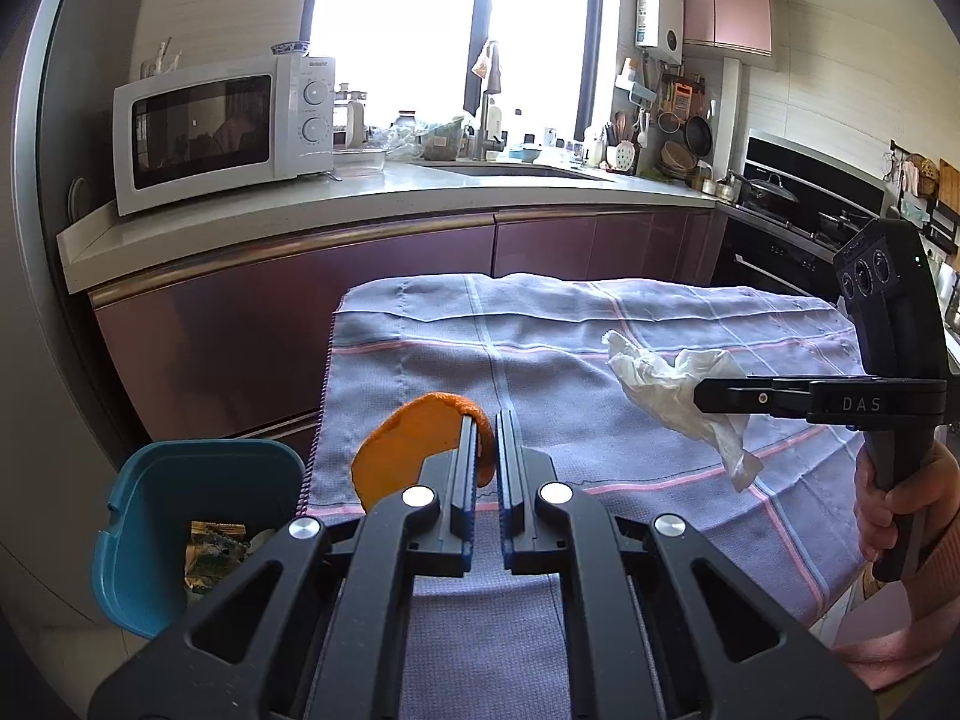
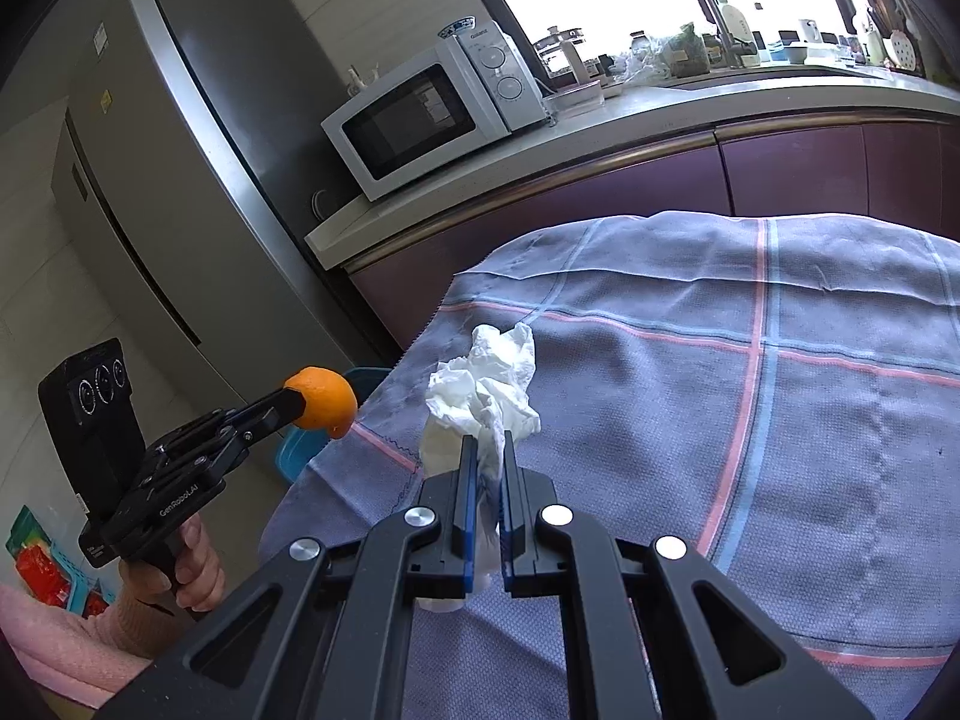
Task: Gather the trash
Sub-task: 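Lift the peel and tissue and carry both toward the teal bin, then lower both tools into the teal bin and open them to drop peel and tissue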
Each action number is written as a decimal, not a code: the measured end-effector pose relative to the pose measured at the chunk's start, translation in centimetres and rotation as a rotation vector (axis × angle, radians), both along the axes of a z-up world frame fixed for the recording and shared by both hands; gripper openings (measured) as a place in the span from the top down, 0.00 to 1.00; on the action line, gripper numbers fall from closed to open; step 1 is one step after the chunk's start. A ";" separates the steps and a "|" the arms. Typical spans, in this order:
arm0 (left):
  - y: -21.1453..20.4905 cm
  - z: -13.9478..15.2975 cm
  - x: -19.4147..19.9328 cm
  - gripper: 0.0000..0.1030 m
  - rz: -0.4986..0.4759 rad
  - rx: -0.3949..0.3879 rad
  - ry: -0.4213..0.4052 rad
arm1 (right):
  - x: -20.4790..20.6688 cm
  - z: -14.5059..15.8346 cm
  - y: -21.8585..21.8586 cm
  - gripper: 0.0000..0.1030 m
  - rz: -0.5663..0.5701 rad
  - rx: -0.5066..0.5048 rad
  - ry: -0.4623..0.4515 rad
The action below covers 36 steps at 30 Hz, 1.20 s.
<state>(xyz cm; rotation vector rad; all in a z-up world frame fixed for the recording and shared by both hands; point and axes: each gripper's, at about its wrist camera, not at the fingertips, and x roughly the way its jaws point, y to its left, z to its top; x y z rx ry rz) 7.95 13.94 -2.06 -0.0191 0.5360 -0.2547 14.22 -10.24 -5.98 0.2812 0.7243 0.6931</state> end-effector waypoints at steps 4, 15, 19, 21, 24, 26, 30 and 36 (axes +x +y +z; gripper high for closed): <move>0.9 0.2 -0.3 0.94 0.026 0.003 -0.005 | 0.2 0.2 1.2 0.95 0.025 0.002 -0.003; 3.6 0.6 -1.1 0.94 0.088 0.009 -0.015 | 0.6 0.8 4.9 0.95 0.102 -0.001 -0.013; 4.5 0.6 -1.4 0.94 0.109 0.012 -0.014 | 0.7 0.9 6.1 0.95 0.130 -0.003 -0.013; 5.0 0.6 -1.5 0.94 0.120 0.012 -0.014 | 0.8 1.0 6.7 0.95 0.142 -0.003 -0.012; 5.7 0.6 -1.6 0.94 0.135 0.012 -0.011 | 0.9 1.1 7.6 0.95 0.160 -0.002 -0.012; 6.1 0.6 -1.7 0.94 0.145 0.012 -0.009 | 1.1 1.2 8.2 0.95 0.172 -0.002 -0.012; 6.9 0.7 -1.7 0.94 0.163 0.011 -0.008 | 1.1 1.3 9.5 0.95 0.193 -0.005 -0.013; 7.8 0.6 -1.9 0.94 0.180 0.014 -0.008 | 1.2 1.3 11.0 0.95 0.224 -0.007 -0.009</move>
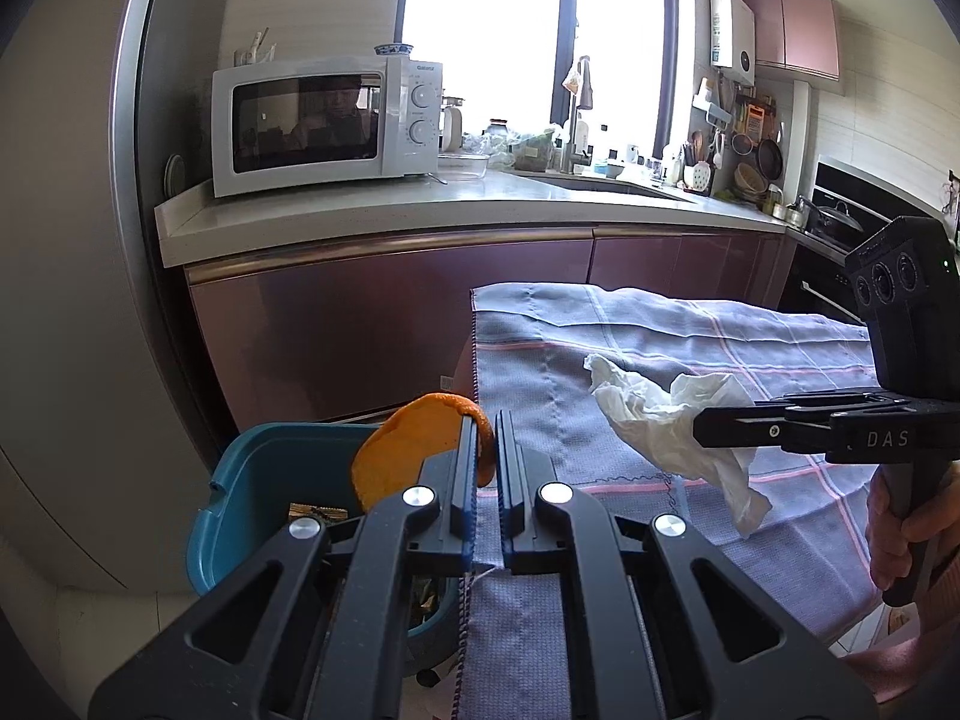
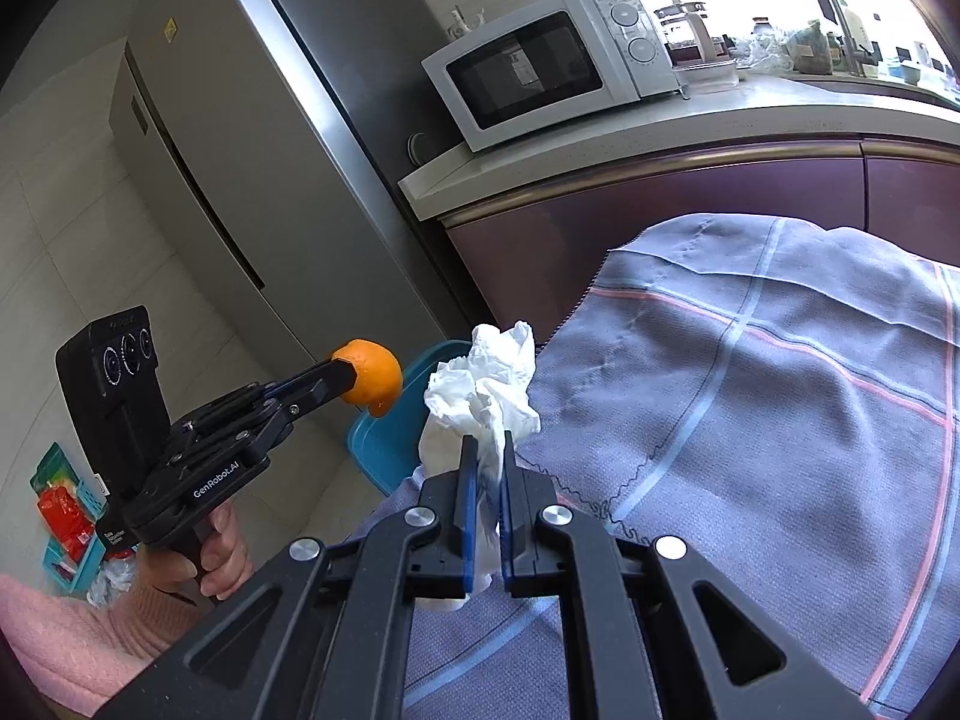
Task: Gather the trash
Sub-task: 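Lower both tools into the teal bin and open them to drop peel and tissue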
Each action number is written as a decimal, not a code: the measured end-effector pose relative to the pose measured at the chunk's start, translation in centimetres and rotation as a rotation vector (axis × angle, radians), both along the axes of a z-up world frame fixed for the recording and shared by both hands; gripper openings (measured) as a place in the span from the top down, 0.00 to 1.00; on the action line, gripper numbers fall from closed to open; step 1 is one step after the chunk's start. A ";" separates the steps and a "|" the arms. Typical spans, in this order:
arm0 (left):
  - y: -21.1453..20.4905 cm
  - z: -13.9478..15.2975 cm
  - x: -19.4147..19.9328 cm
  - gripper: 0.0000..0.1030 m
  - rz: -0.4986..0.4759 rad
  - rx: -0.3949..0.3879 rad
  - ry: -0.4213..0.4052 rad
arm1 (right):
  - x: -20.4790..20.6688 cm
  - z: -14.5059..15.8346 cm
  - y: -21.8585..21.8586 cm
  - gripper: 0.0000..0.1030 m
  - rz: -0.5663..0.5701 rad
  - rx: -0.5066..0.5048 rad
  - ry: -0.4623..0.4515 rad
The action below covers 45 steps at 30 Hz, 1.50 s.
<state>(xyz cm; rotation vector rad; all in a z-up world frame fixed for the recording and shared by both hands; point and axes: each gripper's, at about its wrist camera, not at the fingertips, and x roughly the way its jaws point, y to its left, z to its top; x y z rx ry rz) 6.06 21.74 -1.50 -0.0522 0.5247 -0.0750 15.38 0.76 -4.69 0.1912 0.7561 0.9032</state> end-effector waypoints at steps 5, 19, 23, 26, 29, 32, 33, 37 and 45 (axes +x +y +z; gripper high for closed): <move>1.0 -0.2 0.0 0.94 0.018 -0.002 0.002 | 0.3 0.0 1.4 0.95 0.028 -0.009 0.006; 3.9 -1.2 0.7 0.94 0.080 -0.002 0.028 | 1.7 0.1 6.5 0.95 0.099 -0.025 0.021; 4.5 -1.5 1.0 0.94 0.090 -0.001 0.033 | 2.1 -0.2 7.6 0.95 0.113 -0.030 0.029; 4.9 -1.7 1.2 0.94 0.096 -0.001 0.039 | 2.5 -0.3 8.4 0.95 0.120 -0.033 0.035; 5.2 -1.8 1.3 0.94 0.101 0.001 0.042 | 3.0 -0.5 9.0 0.95 0.128 -0.038 0.043; 5.5 -2.0 1.5 0.94 0.106 -0.001 0.047 | 3.5 -0.6 9.7 0.95 0.135 -0.049 0.045; 5.6 -2.1 1.6 0.94 0.108 -0.002 0.049 | 3.6 -0.6 9.9 0.95 0.137 -0.053 0.044; 6.1 -2.4 2.0 0.94 0.115 -0.003 0.056 | 3.7 -0.6 10.4 0.95 0.143 -0.064 0.044; 6.9 -3.0 2.7 0.94 0.131 -0.008 0.070 | 4.1 -0.9 11.6 0.95 0.153 -0.088 0.048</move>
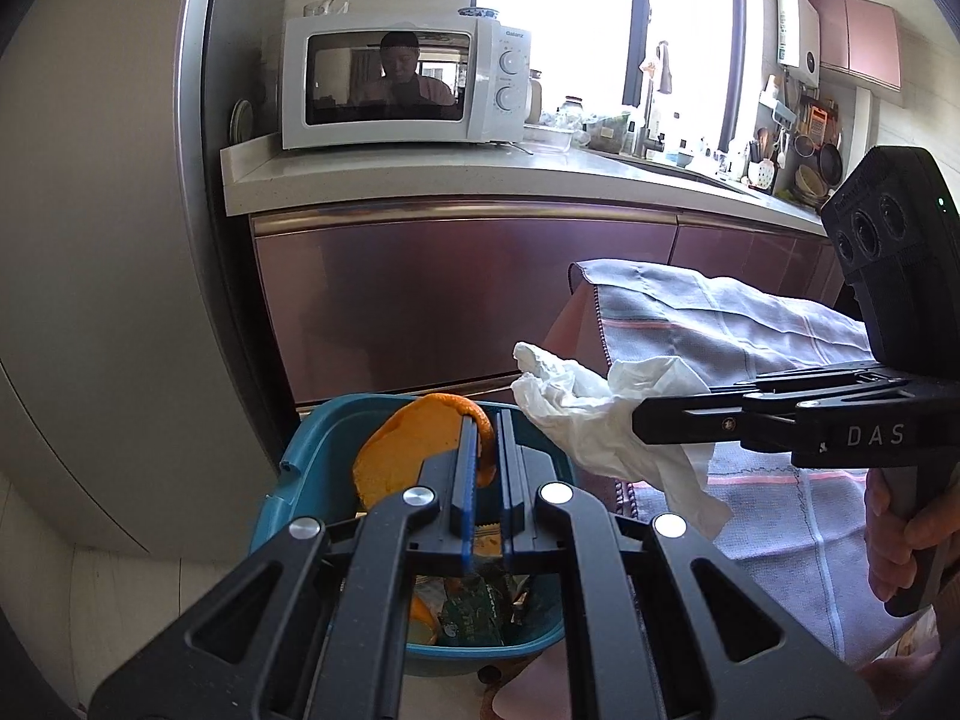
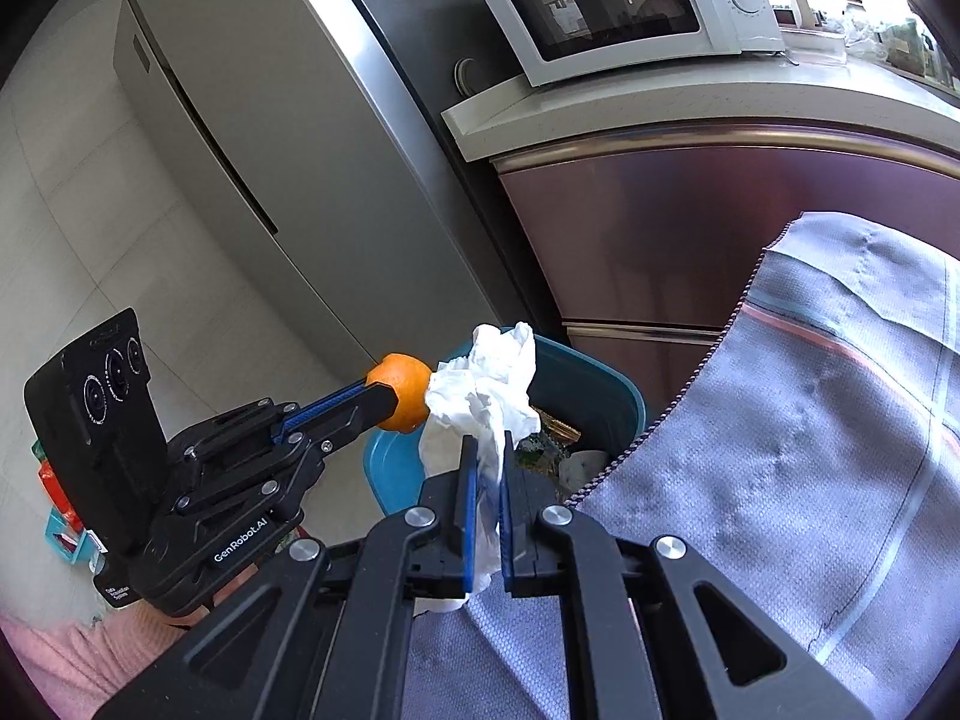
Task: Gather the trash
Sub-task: 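Lower both tools into the teal bin and open them to drop peel and tissue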
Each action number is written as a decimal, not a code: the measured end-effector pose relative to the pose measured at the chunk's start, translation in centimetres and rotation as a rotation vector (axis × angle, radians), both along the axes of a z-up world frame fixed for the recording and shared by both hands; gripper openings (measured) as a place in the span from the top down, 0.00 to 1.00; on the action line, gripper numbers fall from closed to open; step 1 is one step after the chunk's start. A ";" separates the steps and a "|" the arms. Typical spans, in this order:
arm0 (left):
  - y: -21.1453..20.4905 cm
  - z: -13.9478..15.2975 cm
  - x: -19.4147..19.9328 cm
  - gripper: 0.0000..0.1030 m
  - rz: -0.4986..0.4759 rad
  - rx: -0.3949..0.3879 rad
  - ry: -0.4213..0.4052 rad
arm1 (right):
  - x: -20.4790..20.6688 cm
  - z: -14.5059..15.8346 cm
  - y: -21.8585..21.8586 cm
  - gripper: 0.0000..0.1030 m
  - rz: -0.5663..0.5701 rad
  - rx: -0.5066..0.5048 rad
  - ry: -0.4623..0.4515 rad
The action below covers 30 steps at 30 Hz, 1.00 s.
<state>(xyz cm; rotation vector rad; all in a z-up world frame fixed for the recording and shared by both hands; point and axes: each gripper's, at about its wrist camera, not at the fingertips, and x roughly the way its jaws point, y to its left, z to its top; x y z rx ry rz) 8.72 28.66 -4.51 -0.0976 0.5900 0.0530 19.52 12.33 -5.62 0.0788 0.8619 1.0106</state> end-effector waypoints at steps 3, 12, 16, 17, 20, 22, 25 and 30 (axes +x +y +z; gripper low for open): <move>0.3 -0.2 0.2 0.94 0.006 -0.002 0.003 | 0.1 -0.2 0.4 0.95 0.001 -0.007 0.005; 1.2 -0.8 0.8 0.94 0.021 -0.013 0.017 | 0.9 -1.0 1.7 0.95 0.004 -0.031 0.025; 1.5 -1.0 1.1 0.94 0.028 -0.017 0.023 | 1.1 -1.4 2.2 0.95 0.005 -0.041 0.034; 1.5 -1.0 1.1 0.94 0.028 -0.018 0.024 | 1.1 -1.5 2.4 0.95 0.006 -0.044 0.035; 1.6 -1.2 1.3 0.94 0.032 -0.016 0.027 | 1.2 -1.7 2.9 0.95 0.009 -0.053 0.039; 1.7 -1.3 1.3 0.94 0.034 -0.018 0.029 | 1.3 -1.9 3.2 0.95 0.011 -0.058 0.041; 1.8 -1.5 1.4 0.94 0.038 -0.020 0.032 | 1.4 -2.1 3.7 0.95 0.012 -0.067 0.043; 1.9 -1.9 1.7 0.94 0.043 -0.018 0.041 | 1.4 -2.5 4.3 0.95 0.014 -0.082 0.047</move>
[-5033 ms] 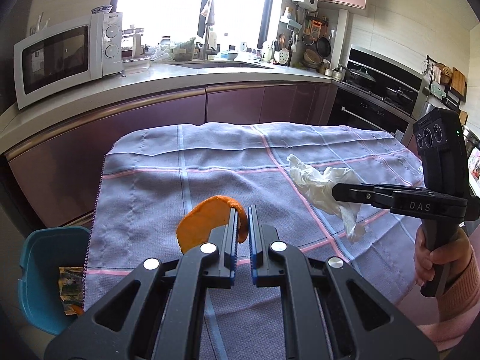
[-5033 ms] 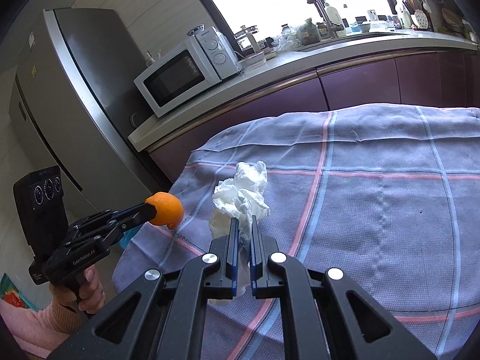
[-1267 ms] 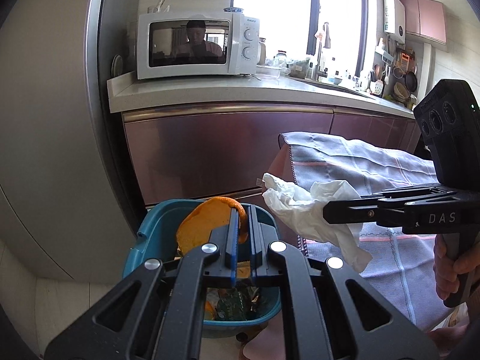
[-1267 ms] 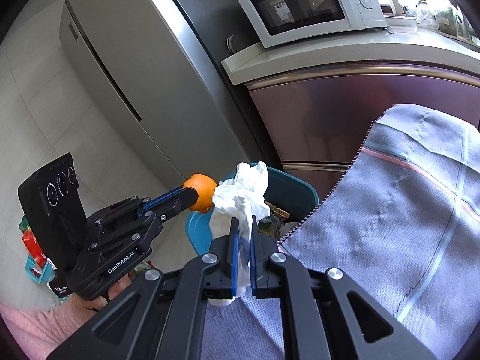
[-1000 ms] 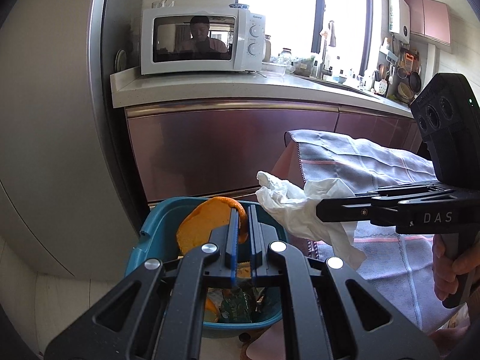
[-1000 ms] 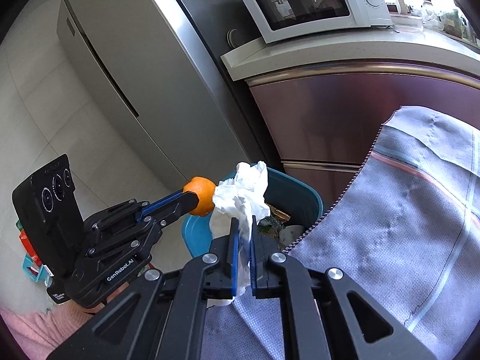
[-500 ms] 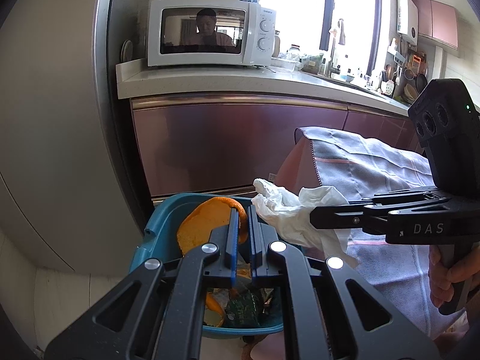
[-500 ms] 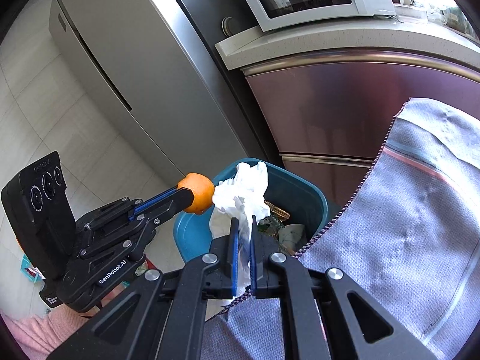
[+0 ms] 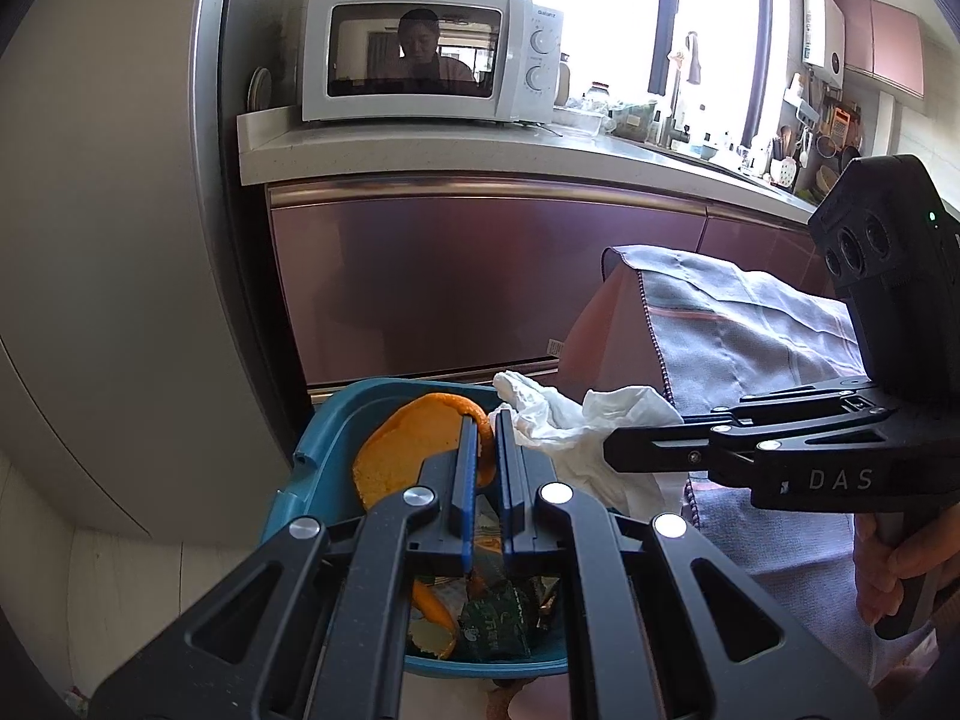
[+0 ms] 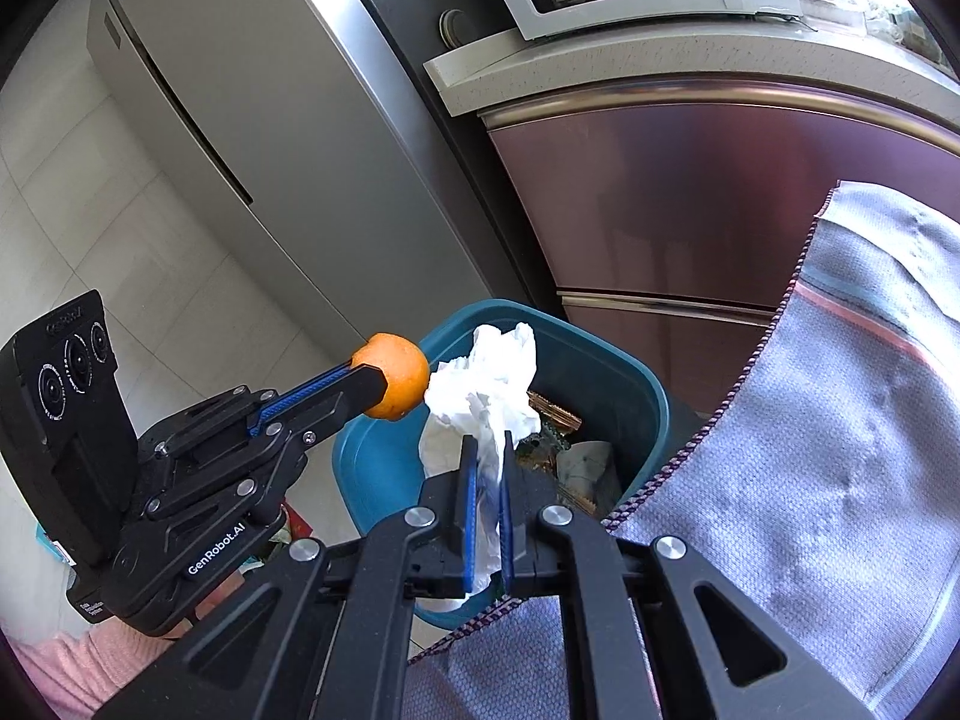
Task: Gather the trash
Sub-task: 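Lower both tools into the teal bin and open them to drop peel and tissue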
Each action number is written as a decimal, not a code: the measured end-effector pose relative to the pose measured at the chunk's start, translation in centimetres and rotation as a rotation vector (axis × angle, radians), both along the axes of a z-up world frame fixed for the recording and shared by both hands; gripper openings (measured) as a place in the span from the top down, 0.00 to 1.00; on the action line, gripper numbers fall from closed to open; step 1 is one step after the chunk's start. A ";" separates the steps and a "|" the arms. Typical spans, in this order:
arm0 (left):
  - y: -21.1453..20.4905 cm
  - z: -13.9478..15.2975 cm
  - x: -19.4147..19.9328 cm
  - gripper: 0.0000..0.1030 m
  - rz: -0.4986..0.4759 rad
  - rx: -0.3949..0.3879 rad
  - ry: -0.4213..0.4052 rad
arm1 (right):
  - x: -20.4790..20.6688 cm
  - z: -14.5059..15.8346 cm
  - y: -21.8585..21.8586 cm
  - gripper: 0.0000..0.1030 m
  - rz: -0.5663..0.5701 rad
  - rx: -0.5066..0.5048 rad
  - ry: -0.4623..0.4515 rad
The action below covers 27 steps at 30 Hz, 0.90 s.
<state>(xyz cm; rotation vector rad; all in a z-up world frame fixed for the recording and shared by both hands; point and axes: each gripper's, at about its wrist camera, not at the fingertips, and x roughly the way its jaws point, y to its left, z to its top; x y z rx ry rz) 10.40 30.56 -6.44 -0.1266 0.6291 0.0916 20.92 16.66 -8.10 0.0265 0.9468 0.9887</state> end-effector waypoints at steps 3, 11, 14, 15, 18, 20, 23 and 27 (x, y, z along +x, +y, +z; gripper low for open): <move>0.1 -0.3 0.2 0.94 0.005 -0.004 0.005 | 0.0 -0.2 0.5 0.95 -0.001 -0.009 0.002; 0.4 -1.2 0.8 0.94 0.014 -0.012 0.025 | 0.2 -0.8 1.7 0.94 -0.001 -0.037 0.002; 0.4 -1.5 1.1 0.94 0.016 -0.014 0.031 | 0.2 -1.0 2.1 0.93 0.001 -0.048 0.000; 0.4 -1.6 1.2 0.94 0.017 -0.017 0.033 | 0.1 -1.0 2.2 0.93 0.002 -0.051 -0.001; 0.5 -1.9 1.5 0.94 0.020 -0.020 0.040 | 0.1 -1.1 2.5 0.93 0.001 -0.058 -0.006; 0.7 -2.2 1.7 0.94 0.020 -0.025 0.047 | 0.0 -1.2 2.7 0.91 -0.002 -0.062 -0.009; 0.8 -2.6 2.0 0.94 0.023 -0.036 0.061 | -0.1 -1.3 2.9 0.89 -0.006 -0.071 -0.015; 1.0 -3.4 2.6 0.93 0.027 -0.050 0.089 | -0.1 -1.6 3.1 0.83 -0.006 -0.080 -0.011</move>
